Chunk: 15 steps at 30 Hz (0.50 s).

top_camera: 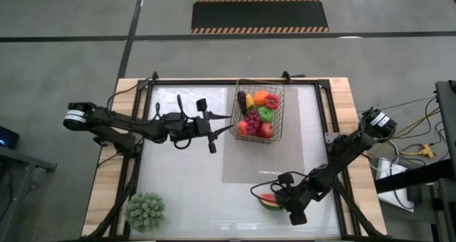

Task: Build produce basket
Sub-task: Put the watermelon into the wire basket

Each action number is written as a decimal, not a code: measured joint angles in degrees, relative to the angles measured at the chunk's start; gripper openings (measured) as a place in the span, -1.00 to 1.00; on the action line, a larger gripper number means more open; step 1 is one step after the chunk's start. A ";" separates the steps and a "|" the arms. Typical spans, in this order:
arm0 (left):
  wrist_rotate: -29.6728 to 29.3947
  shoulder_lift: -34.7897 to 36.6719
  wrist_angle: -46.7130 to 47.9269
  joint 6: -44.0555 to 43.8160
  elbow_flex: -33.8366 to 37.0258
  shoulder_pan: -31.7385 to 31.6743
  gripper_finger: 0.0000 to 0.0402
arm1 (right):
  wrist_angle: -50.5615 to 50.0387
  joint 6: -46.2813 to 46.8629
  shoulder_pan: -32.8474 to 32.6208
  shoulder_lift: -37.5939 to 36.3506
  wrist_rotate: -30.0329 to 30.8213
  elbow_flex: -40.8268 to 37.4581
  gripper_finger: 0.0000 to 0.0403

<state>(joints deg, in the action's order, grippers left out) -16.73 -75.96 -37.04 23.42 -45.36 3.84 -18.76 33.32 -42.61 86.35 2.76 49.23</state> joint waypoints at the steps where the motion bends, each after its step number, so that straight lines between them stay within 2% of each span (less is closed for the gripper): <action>1: 0.00 0.00 0.00 0.00 0.00 0.00 -0.41 | 0.00 0.02 0.00 -0.04 -0.05 0.00 -0.59; 8: 0.00 0.00 0.00 0.00 0.00 0.00 -0.41 | -1.20 -0.23 0.00 -1.16 -0.41 0.74 -0.66; 12: 0.00 0.00 0.00 0.00 0.00 -0.01 -0.41 | -4.68 -1.30 0.02 -2.37 -0.16 4.81 -0.66; 15: -0.04 0.00 0.00 0.79 0.00 -0.02 -0.41 | -10.35 -3.10 0.33 -2.79 2.45 9.46 -0.66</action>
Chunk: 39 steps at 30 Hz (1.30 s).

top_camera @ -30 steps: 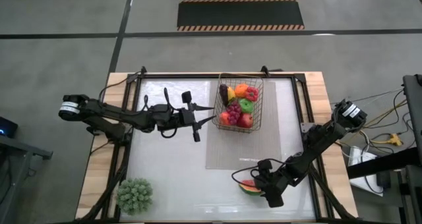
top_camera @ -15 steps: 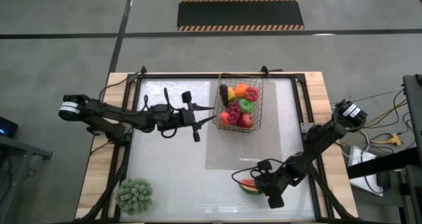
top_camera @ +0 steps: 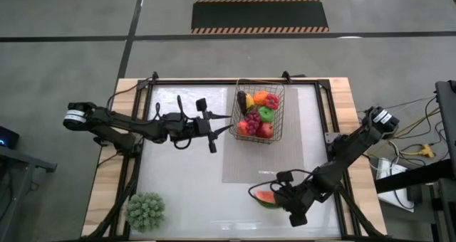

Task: Build produce basket
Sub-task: Put the watermelon into the wire basket

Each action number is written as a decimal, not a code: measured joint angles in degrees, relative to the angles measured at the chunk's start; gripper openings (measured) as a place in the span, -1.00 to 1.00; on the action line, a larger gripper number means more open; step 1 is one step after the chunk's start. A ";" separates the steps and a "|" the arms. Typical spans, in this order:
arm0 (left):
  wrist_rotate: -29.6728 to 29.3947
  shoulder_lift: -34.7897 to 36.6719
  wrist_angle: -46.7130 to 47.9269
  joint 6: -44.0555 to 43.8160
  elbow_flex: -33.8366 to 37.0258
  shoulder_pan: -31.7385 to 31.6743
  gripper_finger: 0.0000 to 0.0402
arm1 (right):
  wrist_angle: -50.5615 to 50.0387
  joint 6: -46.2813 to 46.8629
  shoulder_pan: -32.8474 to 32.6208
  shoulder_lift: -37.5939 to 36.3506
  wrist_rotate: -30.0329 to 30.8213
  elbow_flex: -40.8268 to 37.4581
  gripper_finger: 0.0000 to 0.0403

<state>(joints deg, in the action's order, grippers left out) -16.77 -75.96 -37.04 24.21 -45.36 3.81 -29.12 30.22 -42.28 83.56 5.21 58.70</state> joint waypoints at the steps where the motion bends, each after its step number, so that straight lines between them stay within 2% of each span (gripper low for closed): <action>1: -0.40 0.02 0.00 0.61 0.00 0.02 -0.41 | -2.46 -0.38 0.13 -0.17 1.37 1.73 -0.66; 4: -2.86 0.55 0.35 1.92 0.02 0.05 -0.41 | -9.22 -0.72 1.53 -0.32 4.88 7.35 -0.66; 7: -3.24 2.05 0.20 1.95 0.89 0.04 -0.41 | -15.58 1.36 4.62 -0.32 5.84 12.69 -0.66; 12: -3.24 6.72 0.56 2.74 4.47 0.17 -0.41 | -23.14 10.16 13.17 -0.33 5.91 19.53 -0.66; 16: -3.20 11.19 -0.29 2.03 7.50 0.17 -0.41 | -27.10 17.06 21.75 -0.72 4.59 22.15 -0.66; 21: -3.07 14.61 -1.45 1.77 10.50 0.20 -0.41 | -26.55 17.37 34.19 -0.73 1.09 24.41 -0.66; 29: -3.02 17.90 -1.52 2.08 12.98 0.20 -0.41 | -20.31 16.12 53.36 -0.80 -8.59 24.84 -0.66; 35: -3.00 18.53 -1.51 2.16 13.29 0.20 -0.41 | -19.25 9.02 64.14 0.18 -9.74 24.74 -0.66; 39: -3.00 18.51 -1.53 3.15 13.29 0.20 -0.41 | -17.39 4.06 68.17 3.18 -8.17 24.74 -0.66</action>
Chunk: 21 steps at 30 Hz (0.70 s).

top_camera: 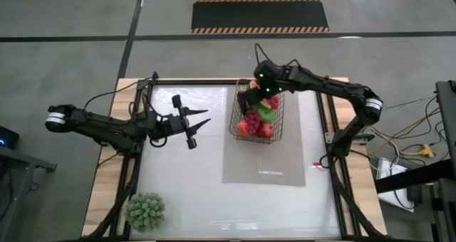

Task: Build produce basket
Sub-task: Put the watermelon into the wire basket

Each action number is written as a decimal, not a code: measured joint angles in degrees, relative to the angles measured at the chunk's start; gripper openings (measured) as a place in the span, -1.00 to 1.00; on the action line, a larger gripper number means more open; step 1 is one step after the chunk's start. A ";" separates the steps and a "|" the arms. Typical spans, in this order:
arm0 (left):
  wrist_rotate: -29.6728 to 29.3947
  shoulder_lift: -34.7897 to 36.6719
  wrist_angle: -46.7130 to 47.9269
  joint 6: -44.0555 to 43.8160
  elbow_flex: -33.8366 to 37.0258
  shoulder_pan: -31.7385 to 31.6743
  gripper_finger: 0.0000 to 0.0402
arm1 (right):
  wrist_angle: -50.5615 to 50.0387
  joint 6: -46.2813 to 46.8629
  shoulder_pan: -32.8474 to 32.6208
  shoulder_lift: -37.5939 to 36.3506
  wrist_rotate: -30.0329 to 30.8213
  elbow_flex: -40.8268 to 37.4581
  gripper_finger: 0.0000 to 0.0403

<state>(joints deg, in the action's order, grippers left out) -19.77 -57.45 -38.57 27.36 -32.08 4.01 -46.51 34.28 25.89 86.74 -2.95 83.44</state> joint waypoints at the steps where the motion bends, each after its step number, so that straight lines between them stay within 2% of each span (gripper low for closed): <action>1: 0.00 -0.05 -0.05 0.04 0.00 0.00 -0.41 | 0.03 -0.99 0.43 0.84 1.07 -0.02 -0.66; 4: 0.00 -0.07 0.02 0.06 0.00 0.00 -0.41 | -0.14 -3.52 1.28 3.10 3.34 -0.04 -0.66; 10: 0.00 -0.15 0.00 0.06 0.00 0.00 -0.41 | 0.20 -6.67 1.51 6.63 3.42 -0.04 -0.59; 21: 0.00 -0.24 0.00 0.08 0.04 -0.02 -0.41 | 0.01 -9.00 1.53 7.07 4.88 -0.06 -0.05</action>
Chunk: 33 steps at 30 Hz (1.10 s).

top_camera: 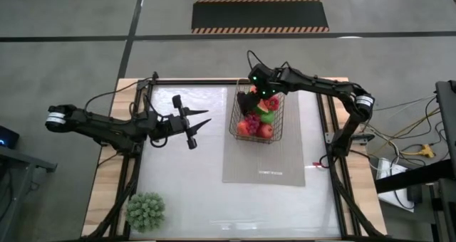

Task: Build produce basket
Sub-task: Put the watermelon into the wire basket, then return to Home Position

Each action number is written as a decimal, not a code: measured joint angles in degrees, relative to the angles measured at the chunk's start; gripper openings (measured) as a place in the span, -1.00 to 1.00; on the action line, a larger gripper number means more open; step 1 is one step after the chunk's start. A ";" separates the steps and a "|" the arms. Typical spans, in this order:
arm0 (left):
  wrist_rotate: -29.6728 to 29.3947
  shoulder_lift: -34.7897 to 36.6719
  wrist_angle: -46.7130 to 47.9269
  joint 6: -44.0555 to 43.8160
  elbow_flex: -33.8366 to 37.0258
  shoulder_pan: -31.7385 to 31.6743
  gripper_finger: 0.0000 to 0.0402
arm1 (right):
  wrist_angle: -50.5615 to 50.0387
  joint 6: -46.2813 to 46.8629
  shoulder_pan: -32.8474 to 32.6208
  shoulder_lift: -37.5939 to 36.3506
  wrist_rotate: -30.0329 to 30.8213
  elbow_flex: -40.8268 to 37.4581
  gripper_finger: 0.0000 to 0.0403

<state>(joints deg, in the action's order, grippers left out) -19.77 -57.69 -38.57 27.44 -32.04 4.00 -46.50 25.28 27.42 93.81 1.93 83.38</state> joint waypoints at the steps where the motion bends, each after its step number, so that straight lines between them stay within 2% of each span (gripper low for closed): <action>1: 0.00 -0.04 0.01 0.00 0.01 -0.01 -0.41 | -0.08 -0.01 0.00 -0.39 0.01 0.00 -0.01; 6: 0.00 -0.26 0.02 0.00 0.05 -0.01 -0.41 | -1.90 0.00 0.00 -3.02 -0.02 0.42 0.10; 11: 0.00 -0.26 0.04 -0.04 0.15 -0.01 -0.41 | -5.55 -0.35 -1.14 -7.55 -0.15 0.50 0.13; 16: 0.02 -0.26 0.91 -1.10 0.20 0.02 -0.41 | -3.21 -6.57 -8.98 -14.41 1.69 -4.49 0.10; 18: 0.45 -0.26 2.30 -3.43 0.22 0.04 -0.41 | 2.16 -8.58 -13.48 -17.73 2.57 -9.15 0.08; 20: 5.92 -0.24 5.94 -5.89 0.23 0.01 -0.41 | 9.80 -11.57 -18.64 -21.48 2.63 -15.19 0.06; 22: 18.68 -0.24 11.08 -5.73 0.23 0.01 -0.41 | 21.82 -16.23 -24.06 -25.45 2.83 -23.07 0.04; 24: 32.52 -0.24 15.77 -3.99 0.16 0.11 -0.41 | 39.04 -22.41 -29.11 -28.96 2.66 -32.58 0.01; 25: 37.70 -0.20 17.58 -3.03 0.09 0.26 -0.41 | 47.66 -26.71 -31.39 -30.23 2.48 -37.28 0.00; 26: 40.11 0.49 19.45 -2.89 0.05 0.48 -0.41 | 55.19 -31.37 -33.48 -31.36 2.43 -41.70 -0.02; 29: 38.56 4.47 24.77 -4.55 0.06 0.61 -0.41 | 67.54 -42.44 -37.17 -35.09 3.55 -52.10 -0.08; 31: 36.61 7.49 28.31 -5.90 0.98 0.60 -0.41 | 70.73 -43.53 -37.69 -38.72 5.17 -56.93 -0.13; 33: 36.17 9.79 27.15 -6.57 2.90 0.58 -0.41 | 73.32 -42.83 -37.51 -42.84 5.47 -60.46 -0.18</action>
<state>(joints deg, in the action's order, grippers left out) 16.40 -47.90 -11.42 20.87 -29.14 4.58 26.82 -17.56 -10.09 50.97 7.40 22.92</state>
